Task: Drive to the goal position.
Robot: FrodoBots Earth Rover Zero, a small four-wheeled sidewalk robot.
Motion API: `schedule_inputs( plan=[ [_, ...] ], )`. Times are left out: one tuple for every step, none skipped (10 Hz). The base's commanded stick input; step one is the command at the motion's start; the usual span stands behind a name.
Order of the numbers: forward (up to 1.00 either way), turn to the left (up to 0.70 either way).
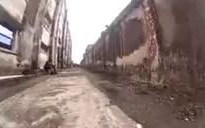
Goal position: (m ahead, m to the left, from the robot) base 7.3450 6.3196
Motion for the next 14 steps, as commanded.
schedule_inputs(
  plan=[
    [0.85,0.00],
    [0.85,0.00],
    [0.85,0.00],
    [0.85,0.00],
    [0.85,0.00],
    [0.85,0.00],
    [0.85,0.00],
    [0.85,0.00],
    [0.85,0.00],
    [0.85,0.00],
    [0.85,0.00],
    [0.85,0.00],
    [0.85,0.00],
    [0.85,0.00]
  ],
)
